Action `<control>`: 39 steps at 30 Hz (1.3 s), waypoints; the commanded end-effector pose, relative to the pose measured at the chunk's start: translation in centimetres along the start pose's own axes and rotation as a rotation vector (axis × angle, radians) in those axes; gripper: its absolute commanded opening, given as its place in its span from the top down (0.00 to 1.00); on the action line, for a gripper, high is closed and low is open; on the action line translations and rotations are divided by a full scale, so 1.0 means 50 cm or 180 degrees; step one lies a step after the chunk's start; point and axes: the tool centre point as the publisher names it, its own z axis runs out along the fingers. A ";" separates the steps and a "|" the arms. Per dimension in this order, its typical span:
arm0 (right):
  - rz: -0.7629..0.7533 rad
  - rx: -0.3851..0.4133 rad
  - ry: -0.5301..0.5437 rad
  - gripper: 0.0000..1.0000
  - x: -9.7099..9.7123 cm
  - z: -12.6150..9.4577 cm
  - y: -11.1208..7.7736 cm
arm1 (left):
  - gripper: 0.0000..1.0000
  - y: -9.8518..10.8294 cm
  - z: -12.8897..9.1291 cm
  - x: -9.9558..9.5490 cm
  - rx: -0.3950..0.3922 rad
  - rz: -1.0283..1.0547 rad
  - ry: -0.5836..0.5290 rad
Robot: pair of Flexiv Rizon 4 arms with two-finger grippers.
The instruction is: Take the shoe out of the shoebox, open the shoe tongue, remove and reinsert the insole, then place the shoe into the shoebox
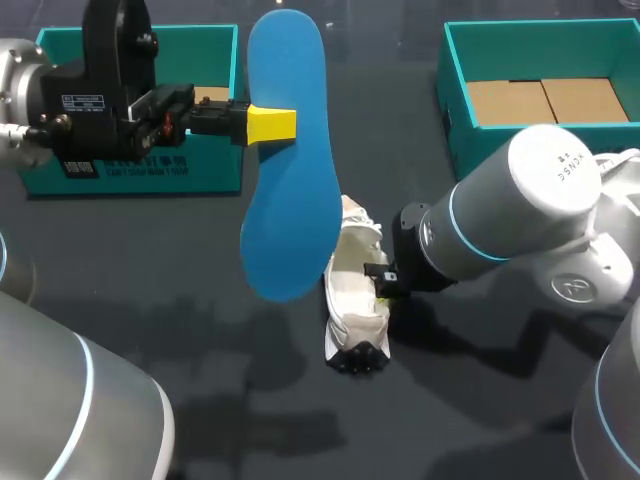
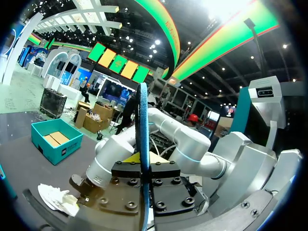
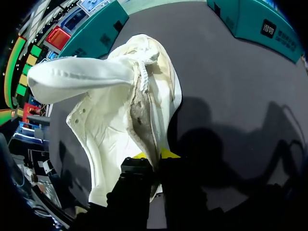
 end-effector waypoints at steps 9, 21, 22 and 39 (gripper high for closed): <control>0.0124 0.0201 0.0127 0.00 -0.008 -0.019 0.011 | 1.00 -0.001 0.004 -0.002 -0.0001 -0.0001 0.0003; -0.0080 0.0372 0.0642 0.00 -0.016 -0.118 0.035 | 1.00 -0.001 0.004 -0.002 -0.0001 -0.0001 0.0003; -0.0080 0.0372 0.0642 0.00 -0.016 -0.118 0.035 | 1.00 -0.001 0.004 -0.002 -0.0001 -0.0001 0.0003; -0.0089 0.0259 0.0988 0.00 -0.012 -0.269 0.083 | 1.00 -0.001 0.004 -0.002 -0.0001 -0.0001 0.0003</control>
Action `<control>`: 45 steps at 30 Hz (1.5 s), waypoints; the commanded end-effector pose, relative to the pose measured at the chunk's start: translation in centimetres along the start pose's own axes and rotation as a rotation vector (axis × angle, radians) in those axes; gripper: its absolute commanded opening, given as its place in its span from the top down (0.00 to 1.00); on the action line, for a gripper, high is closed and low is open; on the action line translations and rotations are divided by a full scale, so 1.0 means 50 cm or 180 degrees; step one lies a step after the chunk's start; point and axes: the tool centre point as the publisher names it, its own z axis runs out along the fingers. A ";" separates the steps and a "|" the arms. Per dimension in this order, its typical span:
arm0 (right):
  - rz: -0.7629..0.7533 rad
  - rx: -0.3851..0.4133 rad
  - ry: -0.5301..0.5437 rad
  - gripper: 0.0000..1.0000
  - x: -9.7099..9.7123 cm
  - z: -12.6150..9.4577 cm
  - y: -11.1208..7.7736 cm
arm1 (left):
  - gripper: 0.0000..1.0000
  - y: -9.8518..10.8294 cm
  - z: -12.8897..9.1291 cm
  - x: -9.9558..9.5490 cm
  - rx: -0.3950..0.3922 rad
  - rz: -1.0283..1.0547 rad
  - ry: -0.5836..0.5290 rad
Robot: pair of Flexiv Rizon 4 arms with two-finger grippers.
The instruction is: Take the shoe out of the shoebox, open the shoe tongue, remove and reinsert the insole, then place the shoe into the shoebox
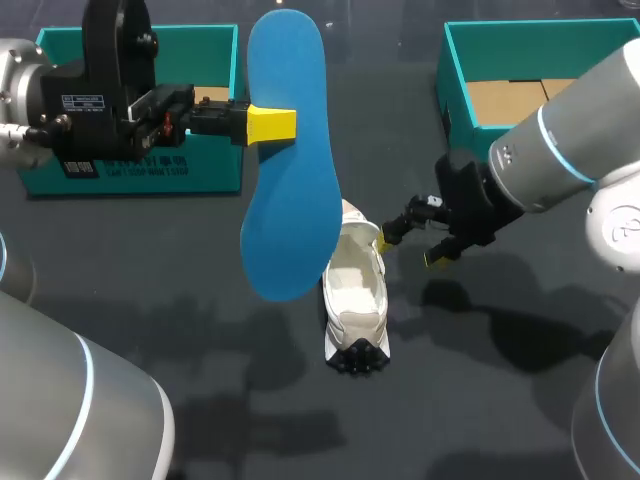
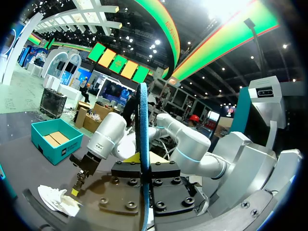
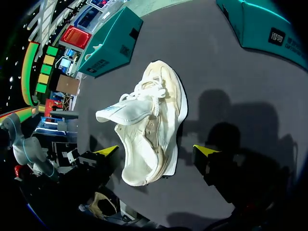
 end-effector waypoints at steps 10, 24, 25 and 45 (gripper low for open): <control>-0.0068 -0.0034 0.0194 0.00 0.007 -0.095 -0.007 | 1.00 -0.001 0.004 -0.002 -0.0002 -0.0001 0.0003; -0.0285 -0.0154 0.1025 0.00 0.025 -0.155 0.029 | 1.00 -0.001 0.004 -0.002 -0.0002 -0.0001 0.0003; -0.0285 -0.0154 0.1025 0.00 0.025 -0.155 0.029 | 1.00 -0.001 0.004 -0.002 -0.0002 -0.0001 0.0003; 0.0075 -0.0058 0.1788 0.00 0.047 -0.192 0.076 | 1.00 -0.012 0.013 -0.055 0.0296 0.2319 -0.0128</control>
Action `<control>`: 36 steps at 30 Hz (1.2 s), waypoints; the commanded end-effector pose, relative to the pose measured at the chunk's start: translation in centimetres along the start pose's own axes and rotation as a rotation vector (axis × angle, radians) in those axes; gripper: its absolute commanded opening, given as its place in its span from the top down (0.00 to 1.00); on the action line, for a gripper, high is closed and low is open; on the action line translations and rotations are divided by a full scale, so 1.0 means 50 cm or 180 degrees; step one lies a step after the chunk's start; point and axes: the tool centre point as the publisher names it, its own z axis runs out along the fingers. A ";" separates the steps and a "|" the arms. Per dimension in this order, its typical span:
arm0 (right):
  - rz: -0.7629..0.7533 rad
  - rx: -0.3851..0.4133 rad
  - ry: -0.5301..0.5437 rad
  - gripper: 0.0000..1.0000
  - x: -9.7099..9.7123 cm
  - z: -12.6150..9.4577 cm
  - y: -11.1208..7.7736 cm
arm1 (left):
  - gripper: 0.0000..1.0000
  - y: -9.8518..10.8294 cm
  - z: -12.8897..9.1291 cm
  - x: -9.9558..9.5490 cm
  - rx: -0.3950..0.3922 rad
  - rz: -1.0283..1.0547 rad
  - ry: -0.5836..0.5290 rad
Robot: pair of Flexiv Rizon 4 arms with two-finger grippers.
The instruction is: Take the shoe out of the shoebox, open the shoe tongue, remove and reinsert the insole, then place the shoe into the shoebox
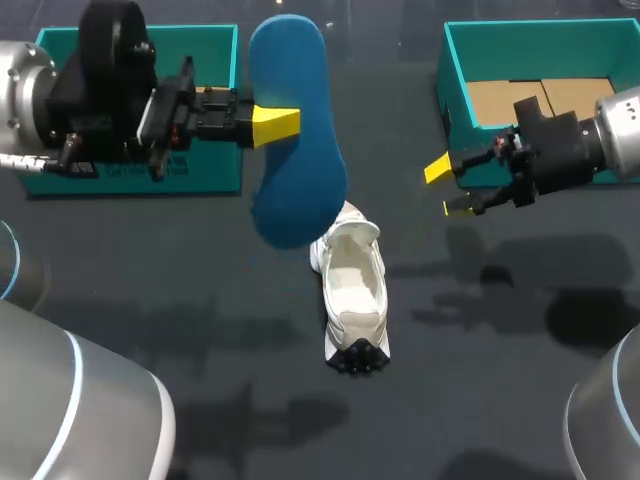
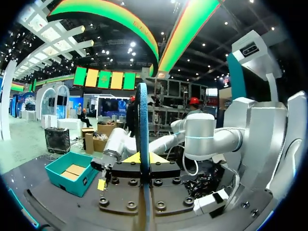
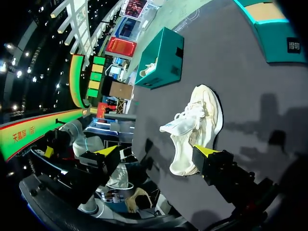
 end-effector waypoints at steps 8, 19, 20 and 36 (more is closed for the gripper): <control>0.0028 0.0020 0.0149 0.00 0.007 0.001 0.013 | 1.00 0.018 0.009 -0.029 0.0188 0.1446 -0.0168; 0.0156 0.0095 0.0355 0.00 0.018 -0.012 0.041 | 1.00 0.061 0.016 -0.062 0.0594 0.2876 0.0005; 0.0174 0.0111 0.0378 0.00 0.019 -0.012 0.043 | 1.00 0.067 0.015 -0.064 0.0574 0.3172 0.0006; 0.0247 0.0119 0.0460 0.00 0.021 -0.014 0.057 | 1.00 0.118 0.022 -0.083 0.0436 0.4031 0.0170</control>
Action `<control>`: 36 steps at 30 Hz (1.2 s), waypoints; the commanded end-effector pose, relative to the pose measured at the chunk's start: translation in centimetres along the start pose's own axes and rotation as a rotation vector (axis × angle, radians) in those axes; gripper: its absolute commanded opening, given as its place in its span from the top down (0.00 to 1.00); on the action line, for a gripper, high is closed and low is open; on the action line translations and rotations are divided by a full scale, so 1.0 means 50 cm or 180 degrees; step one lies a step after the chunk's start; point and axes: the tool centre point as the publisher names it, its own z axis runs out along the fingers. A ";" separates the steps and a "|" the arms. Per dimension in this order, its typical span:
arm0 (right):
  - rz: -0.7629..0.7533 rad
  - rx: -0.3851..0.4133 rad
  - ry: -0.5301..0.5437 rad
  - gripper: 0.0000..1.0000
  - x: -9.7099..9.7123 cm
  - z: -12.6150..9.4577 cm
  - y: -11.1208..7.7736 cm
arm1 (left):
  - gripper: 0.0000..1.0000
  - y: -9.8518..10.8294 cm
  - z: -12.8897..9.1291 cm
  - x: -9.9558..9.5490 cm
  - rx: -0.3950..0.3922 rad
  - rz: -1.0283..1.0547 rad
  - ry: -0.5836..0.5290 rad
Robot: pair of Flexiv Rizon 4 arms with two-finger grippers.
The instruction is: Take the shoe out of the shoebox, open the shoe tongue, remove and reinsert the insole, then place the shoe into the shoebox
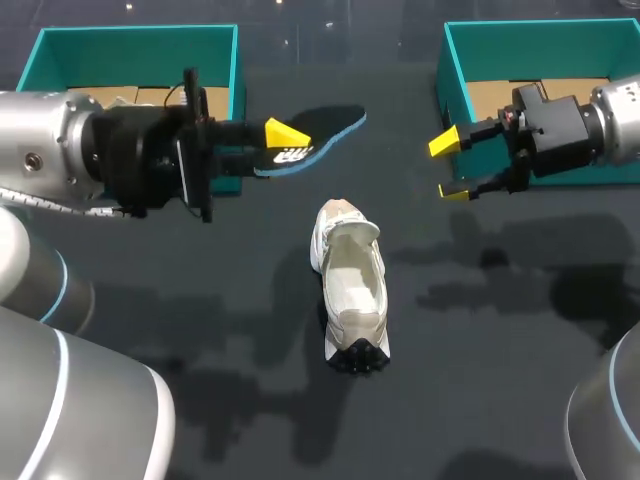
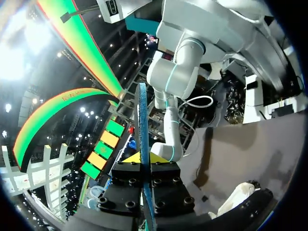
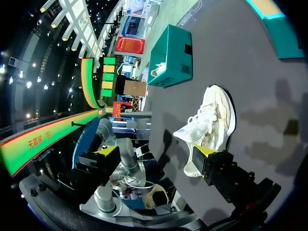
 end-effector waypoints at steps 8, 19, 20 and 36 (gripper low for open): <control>0.0226 -0.0117 0.0504 0.00 0.024 -0.005 0.018 | 1.00 0.118 0.006 0.036 -0.0155 0.1223 0.0074; 0.0224 -0.0113 0.0505 0.00 0.025 -0.002 0.017 | 1.00 0.118 0.006 0.036 -0.0155 0.1223 0.0074; 0.0224 -0.0113 0.0505 0.00 0.025 -0.002 0.017 | 1.00 0.118 0.006 0.036 -0.0155 0.1223 0.0074; 0.0211 -0.0097 0.0942 0.00 0.054 0.074 0.000 | 1.00 0.264 0.021 0.135 -0.0347 0.1511 0.0345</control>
